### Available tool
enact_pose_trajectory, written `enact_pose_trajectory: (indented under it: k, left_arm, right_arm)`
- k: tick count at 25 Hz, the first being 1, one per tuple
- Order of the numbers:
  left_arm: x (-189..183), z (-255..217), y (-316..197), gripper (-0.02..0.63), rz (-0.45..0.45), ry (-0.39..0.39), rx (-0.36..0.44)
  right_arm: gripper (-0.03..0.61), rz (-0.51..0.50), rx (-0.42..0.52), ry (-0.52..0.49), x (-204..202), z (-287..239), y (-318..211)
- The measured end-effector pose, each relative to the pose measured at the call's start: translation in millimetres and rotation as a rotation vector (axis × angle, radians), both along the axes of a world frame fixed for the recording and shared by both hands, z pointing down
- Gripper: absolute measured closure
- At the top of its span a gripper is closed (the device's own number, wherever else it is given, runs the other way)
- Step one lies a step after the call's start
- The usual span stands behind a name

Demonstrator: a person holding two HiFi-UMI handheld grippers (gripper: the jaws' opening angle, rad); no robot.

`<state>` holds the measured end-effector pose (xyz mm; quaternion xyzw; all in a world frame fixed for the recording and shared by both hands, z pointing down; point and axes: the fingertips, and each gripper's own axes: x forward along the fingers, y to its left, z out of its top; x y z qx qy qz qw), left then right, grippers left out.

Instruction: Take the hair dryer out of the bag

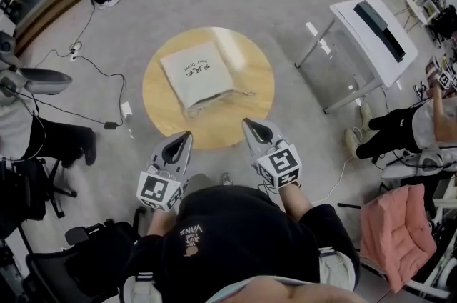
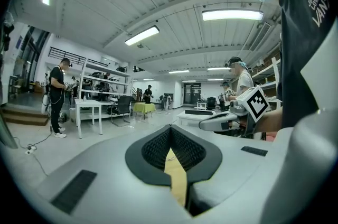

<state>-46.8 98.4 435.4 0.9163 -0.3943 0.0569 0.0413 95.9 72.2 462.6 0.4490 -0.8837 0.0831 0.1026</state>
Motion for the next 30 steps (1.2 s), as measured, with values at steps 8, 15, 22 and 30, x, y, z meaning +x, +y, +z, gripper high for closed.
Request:
enact_pose_trajectory:
  k: [8,15,22,30]
  left_arm:
    - [-10,14,-32,0.603,0.025,-0.005,-0.047]
    - [-36,24,-73,0.603,0.090,-0.023,-0.078]
    - [-38,29,-106,0.603,0.207,0.001,-0.108]
    - [-39,55,-128,0.601,0.344,-0.061,-0.123]
  right_arm:
    - [0.580,0.017,-0.028,-0.003,-16,6,-26]
    - [0.580,0.091,-0.034,-0.003,-43,4,-55]
    - [0.580,0.210,-0.030,0.001,-45,-1,-73]
    - [0.580,0.337,-0.036,-0.002,-54,6,-81]
